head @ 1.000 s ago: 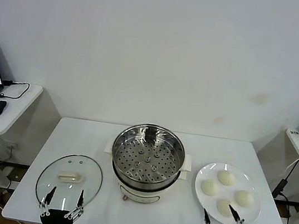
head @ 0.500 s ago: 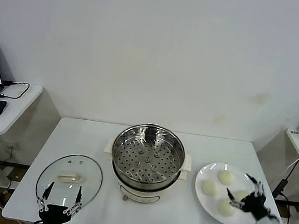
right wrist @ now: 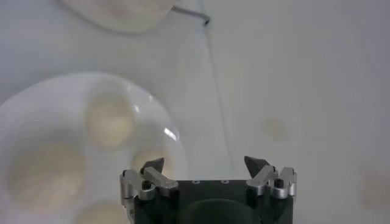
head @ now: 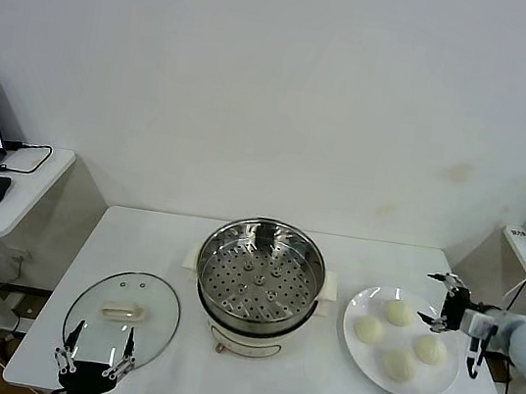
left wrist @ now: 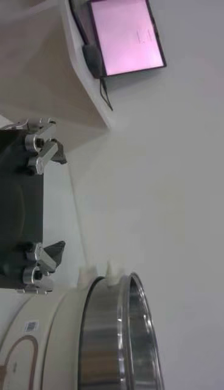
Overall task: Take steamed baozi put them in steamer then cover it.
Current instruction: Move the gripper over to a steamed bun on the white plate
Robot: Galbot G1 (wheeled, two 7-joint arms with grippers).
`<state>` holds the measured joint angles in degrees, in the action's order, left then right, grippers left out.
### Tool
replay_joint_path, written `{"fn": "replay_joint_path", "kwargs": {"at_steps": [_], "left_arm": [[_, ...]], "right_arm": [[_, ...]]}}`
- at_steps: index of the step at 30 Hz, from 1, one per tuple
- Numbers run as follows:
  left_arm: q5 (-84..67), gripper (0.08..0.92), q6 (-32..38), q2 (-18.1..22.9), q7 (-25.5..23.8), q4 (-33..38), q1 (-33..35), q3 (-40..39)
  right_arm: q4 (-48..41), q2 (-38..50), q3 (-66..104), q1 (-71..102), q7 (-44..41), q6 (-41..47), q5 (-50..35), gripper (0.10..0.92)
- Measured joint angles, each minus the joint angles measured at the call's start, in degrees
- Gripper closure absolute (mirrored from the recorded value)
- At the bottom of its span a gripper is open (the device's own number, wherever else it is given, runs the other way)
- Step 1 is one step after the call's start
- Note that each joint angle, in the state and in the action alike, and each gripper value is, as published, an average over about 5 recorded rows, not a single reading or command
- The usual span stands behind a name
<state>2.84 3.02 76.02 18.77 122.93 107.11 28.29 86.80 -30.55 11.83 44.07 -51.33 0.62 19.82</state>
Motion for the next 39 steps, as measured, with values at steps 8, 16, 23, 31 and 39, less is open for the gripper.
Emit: {"fn": "replay_joint_path", "kwargs": {"at_steps": [8,16,23,31,39], "left_arm": [[0.27,0.177,0.00,0.02,0.11,-0.24,0.02,0.76],[0.38,0.177,-0.01,-0.26,0.11,-0.49,-0.04,1.61],[0.27,0.177,0.06,-0.36,0.15,-0.52,0.26,2.59],[0.16,0.177,0.24,-0.34,0.21,-1.16,0.02,2.95],[0.11,0.177,0.25,-0.28,0.22,-1.41,-0.11,3.03]], "right_arm": [[-9.96,-1.25,-13.47,-13.62,-5.77,-2.51,0.34,0.202],[-17.44,-5.09,-22.35,-21.52,-7.64,-3.98,0.64,0.203],[-22.98,-8.99,-27.15,-25.21,-8.22,-4.96,2.10,0.203],[-27.19,-12.20,-29.78,-27.12,-8.53,-5.40,4.03,0.203],[-29.38,-13.76,-31.08,-28.38,-8.55,-5.45,5.40,0.252]]}}
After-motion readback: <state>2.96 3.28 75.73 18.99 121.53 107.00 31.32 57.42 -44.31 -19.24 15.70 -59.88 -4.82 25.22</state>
